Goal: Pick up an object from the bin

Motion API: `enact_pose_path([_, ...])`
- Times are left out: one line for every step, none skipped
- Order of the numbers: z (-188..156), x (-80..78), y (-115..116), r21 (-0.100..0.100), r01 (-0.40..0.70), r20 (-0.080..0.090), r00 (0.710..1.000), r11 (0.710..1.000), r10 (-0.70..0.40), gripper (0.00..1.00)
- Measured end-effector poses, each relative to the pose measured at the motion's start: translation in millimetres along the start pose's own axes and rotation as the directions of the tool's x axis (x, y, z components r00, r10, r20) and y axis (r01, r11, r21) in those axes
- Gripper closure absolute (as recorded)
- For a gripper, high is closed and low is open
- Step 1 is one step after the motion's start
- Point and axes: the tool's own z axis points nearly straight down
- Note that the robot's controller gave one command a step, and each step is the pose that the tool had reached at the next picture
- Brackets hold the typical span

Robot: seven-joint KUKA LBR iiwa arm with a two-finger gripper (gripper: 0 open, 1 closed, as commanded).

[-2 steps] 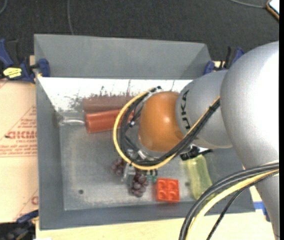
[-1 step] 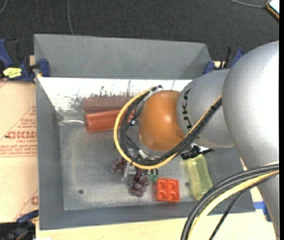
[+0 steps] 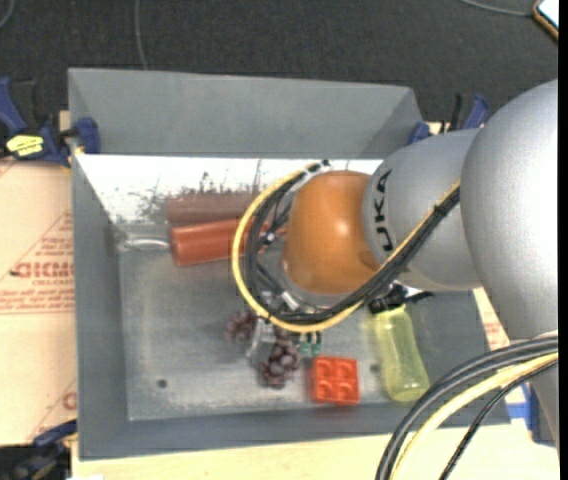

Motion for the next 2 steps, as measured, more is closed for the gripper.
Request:
enact_pose_path([-16.7, -0.8, 0.4, -0.001, -0.001, 0.003, 1.000, 1.000, 0.001, 1.00])
enact_pose_path([-47.1, -0.6, 0.2, -0.001, -0.003, 0.001, 1.000, 1.000, 0.003, 1.00])
